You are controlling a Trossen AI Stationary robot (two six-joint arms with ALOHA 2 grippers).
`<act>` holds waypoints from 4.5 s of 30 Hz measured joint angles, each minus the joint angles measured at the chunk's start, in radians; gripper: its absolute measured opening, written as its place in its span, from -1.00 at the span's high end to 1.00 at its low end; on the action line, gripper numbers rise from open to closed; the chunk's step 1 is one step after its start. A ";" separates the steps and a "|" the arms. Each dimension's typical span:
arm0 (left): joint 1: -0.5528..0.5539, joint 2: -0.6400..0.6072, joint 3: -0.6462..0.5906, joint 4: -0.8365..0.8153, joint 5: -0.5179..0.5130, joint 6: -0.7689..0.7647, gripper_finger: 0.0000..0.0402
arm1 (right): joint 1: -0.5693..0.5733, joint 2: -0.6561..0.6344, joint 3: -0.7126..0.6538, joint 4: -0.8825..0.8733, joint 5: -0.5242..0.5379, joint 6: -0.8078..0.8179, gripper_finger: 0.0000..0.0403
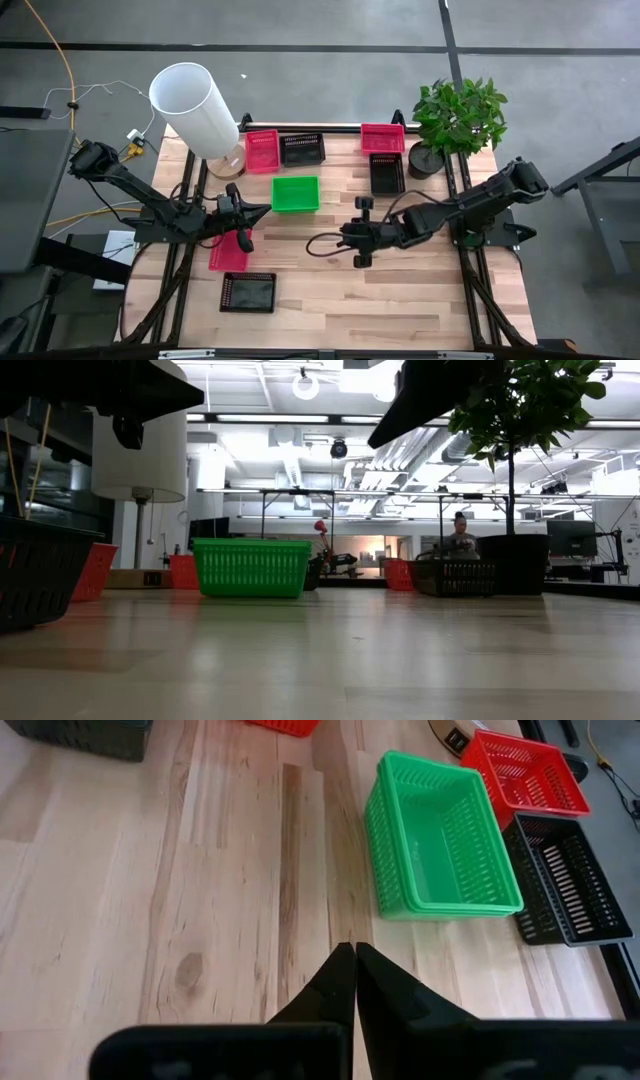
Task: Stack baskets by color
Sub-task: Stack the right top black basket on top of the left top black basket
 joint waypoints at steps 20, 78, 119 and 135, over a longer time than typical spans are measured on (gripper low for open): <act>0.000 -0.002 0.000 0.023 -0.028 0.043 1.00 | -0.211 0.142 0.060 0.233 -0.119 -0.553 1.00; 0.000 -0.001 0.000 0.007 -0.015 0.016 1.00 | -0.455 0.065 -0.267 -0.284 -0.123 -0.166 0.74; 0.000 -0.001 0.000 0.014 0.039 0.023 1.00 | -0.561 0.593 0.634 -0.298 0.272 -1.874 1.00; 0.000 -0.001 0.000 -0.017 0.040 -0.018 1.00 | -0.573 0.662 0.658 -0.153 0.249 -2.055 1.00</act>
